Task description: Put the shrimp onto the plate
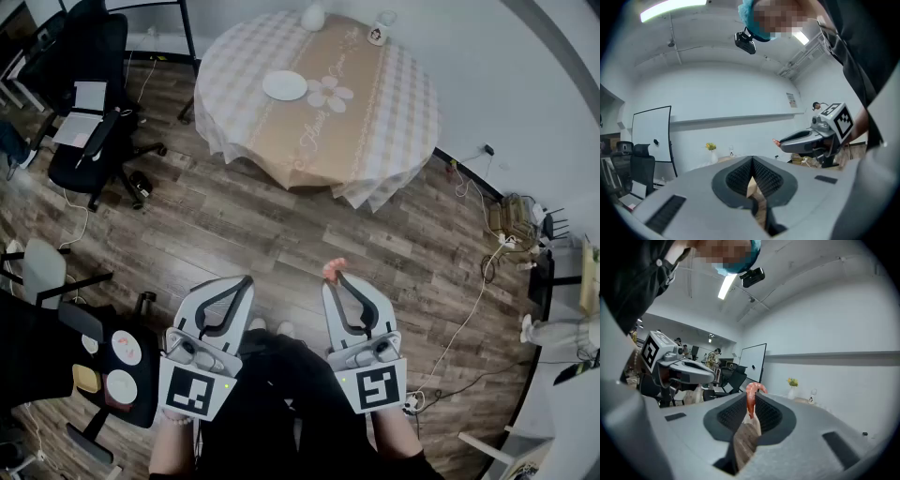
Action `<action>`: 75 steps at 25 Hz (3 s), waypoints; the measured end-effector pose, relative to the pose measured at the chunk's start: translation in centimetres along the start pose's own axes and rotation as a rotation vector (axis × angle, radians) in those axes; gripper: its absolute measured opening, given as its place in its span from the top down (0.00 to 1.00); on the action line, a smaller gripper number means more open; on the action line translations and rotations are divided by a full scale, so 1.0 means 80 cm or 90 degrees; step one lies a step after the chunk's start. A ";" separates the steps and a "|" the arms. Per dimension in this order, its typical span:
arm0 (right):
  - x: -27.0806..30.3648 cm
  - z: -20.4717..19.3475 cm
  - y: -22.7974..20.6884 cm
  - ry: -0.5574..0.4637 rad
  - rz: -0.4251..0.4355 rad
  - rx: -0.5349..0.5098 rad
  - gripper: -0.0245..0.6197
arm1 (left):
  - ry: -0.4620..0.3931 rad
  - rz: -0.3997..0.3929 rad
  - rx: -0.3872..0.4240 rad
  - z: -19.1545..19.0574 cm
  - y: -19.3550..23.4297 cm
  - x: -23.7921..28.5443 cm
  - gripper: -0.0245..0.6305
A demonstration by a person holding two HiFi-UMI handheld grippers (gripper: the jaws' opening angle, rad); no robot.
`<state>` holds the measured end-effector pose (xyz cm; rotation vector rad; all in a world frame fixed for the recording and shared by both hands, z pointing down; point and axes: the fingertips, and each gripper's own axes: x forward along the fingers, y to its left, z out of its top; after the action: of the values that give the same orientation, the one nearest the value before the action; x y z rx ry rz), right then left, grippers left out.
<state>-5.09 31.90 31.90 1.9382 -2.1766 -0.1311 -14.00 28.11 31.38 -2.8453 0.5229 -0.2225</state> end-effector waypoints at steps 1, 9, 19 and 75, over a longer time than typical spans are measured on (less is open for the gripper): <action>-0.001 -0.001 0.001 0.001 0.001 0.001 0.90 | 0.000 -0.001 0.001 0.000 -0.002 0.000 0.96; -0.003 0.001 0.005 0.003 0.002 0.002 0.90 | -0.004 0.000 0.002 0.002 0.000 -0.002 0.96; -0.007 0.008 0.014 -0.005 0.007 0.003 0.90 | 0.002 0.002 -0.041 -0.007 0.009 -0.009 0.96; -0.004 0.018 0.052 0.002 -0.070 -0.017 0.90 | -0.050 -0.036 -0.030 -0.005 0.033 -0.036 0.96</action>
<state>-9.43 32.62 31.34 2.0417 -2.0565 -0.1743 -17.63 26.73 30.75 -2.9026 0.4384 -0.1092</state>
